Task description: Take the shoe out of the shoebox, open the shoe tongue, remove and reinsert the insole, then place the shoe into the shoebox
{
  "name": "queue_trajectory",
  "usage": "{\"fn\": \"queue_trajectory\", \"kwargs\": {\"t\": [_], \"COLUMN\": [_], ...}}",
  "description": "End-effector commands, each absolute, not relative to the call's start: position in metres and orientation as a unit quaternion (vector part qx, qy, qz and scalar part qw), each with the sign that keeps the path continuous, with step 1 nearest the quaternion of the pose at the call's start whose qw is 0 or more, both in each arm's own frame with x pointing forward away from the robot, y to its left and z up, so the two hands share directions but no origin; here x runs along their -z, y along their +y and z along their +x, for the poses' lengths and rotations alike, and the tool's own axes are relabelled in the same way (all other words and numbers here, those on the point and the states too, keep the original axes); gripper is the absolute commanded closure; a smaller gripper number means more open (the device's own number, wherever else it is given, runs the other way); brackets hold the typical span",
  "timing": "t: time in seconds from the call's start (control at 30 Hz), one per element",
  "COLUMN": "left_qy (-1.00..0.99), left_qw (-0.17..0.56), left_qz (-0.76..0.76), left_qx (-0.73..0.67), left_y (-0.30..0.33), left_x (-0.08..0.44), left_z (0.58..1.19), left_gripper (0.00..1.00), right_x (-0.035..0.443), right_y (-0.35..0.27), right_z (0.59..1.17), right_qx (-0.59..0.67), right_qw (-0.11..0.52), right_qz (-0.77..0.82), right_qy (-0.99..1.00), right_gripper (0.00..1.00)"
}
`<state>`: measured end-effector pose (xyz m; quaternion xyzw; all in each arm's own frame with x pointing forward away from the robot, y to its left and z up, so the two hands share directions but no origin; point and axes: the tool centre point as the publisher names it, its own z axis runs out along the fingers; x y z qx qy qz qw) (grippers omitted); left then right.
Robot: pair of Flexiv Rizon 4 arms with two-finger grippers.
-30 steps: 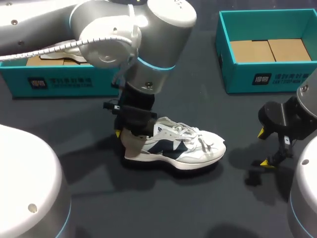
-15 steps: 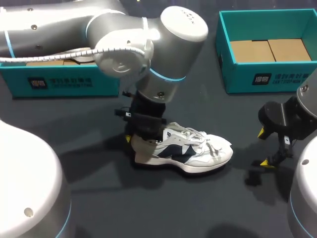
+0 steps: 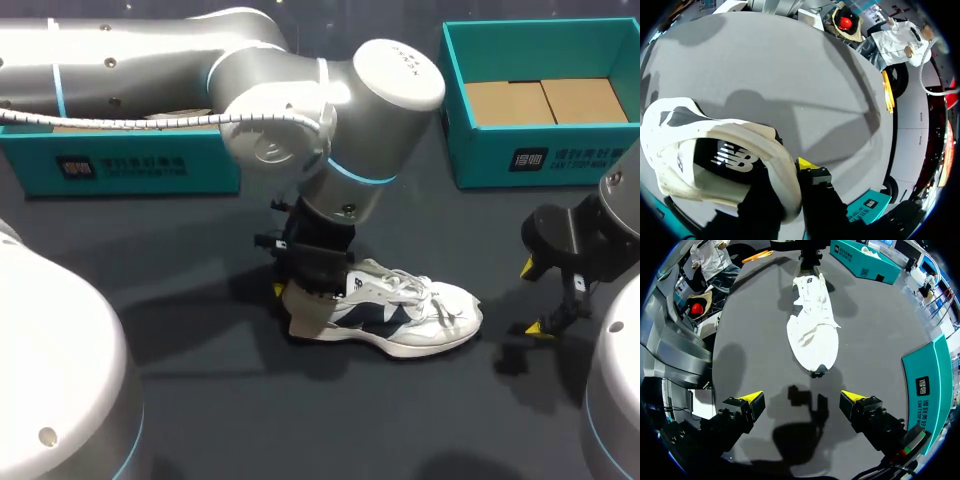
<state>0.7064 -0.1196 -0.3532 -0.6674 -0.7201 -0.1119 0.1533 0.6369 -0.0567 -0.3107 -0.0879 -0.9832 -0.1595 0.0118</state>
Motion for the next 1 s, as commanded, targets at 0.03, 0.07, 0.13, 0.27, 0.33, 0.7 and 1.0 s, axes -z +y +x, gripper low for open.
{"fn": "queue_trajectory", "kwargs": {"t": [0.03, 0.07, 0.13, 0.27, 0.33, 0.7, 1.0], "left_qy": [-0.721, -0.722, -0.722, -0.723, -0.723, -0.723, -0.727], "left_qw": [0.154, 0.154, 0.155, 0.154, 0.154, 0.15, 0.151], "left_qz": [-0.665, -0.664, -0.664, -0.662, -0.662, -0.662, -0.658], "left_qx": [0.118, 0.119, 0.12, 0.123, 0.123, 0.129, 0.128], "left_y": [-0.1262, -0.1268, -0.1275, -0.1291, -0.1298, -0.1309, -0.1296], "left_x": [0.3585, 0.3599, 0.3621, 0.3649, 0.3652, 0.3661, 0.3676], "left_z": [0.706, 0.7061, 0.7061, 0.7061, 0.706, 0.7034, 0.7024], "left_gripper": [1.0, 1.0, 1.0, 1.0, 1.0, 1.0, 1.0], "right_x": [0.3108, 0.3108, 0.3108, 0.3108, 0.3108, 0.3108, 0.3108], "right_y": [-0.0567, -0.0567, -0.0567, -0.0567, -0.0567, -0.0567, -0.0567], "right_z": [0.6351, 0.6351, 0.6351, 0.6351, 0.6351, 0.6351, 0.6351], "right_qx": [0.158, 0.158, 0.158, 0.158, 0.158, 0.158, 0.158], "right_qw": [0.011, 0.011, 0.011, 0.011, 0.011, 0.011, 0.011], "right_qz": [-0.088, -0.088, -0.088, -0.088, -0.088, -0.088, -0.088], "right_qy": [-0.983, -0.983, -0.983, -0.983, -0.983, -0.983, -0.983], "right_gripper": [0.0, 0.0, 0.0, 0.0, 0.0, 0.0, 0.0]}}
